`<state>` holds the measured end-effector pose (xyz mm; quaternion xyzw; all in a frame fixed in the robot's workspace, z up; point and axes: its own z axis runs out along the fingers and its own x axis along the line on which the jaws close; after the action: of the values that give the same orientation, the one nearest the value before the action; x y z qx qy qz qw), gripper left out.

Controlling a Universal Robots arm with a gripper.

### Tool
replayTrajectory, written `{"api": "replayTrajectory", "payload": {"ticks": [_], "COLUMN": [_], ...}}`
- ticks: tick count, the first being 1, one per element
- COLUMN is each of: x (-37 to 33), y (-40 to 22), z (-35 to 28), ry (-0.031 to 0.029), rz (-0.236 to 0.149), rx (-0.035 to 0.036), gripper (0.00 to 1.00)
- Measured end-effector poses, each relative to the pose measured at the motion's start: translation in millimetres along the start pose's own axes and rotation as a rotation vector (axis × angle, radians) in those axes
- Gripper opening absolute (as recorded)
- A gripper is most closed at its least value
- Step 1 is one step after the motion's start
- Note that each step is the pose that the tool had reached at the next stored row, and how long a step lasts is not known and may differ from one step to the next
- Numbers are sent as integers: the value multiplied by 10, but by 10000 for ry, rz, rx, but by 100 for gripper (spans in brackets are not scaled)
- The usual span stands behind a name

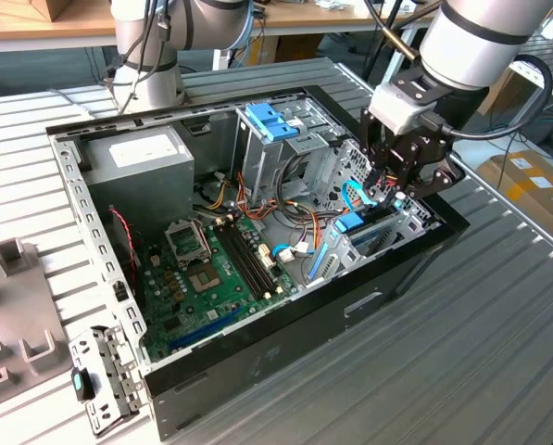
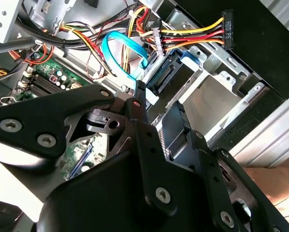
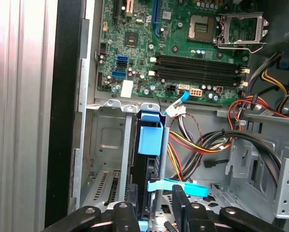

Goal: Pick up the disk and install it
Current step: 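Insert the first disk wire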

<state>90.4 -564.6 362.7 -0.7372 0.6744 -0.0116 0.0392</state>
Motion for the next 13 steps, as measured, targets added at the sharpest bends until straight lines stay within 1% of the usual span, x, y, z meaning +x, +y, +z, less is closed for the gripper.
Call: {"api": "replayTrajectory", "payload": {"ticks": [5,6,7,8,9,10,13], "x": [0,1,3,4,5,5,6], "y": [-1,-10,-30,-43,-60,-67,-69], "z": [-2,-2,-1,1,2,3,3], "ry": [1,1,-6,-13,-20,-22,-16], "rz": [0,0,5,9,23,80,198], "rx": [-1,-22,-104,-167,-257,-297,-307], "gripper": [42,42,42,42,42,42,42]}}
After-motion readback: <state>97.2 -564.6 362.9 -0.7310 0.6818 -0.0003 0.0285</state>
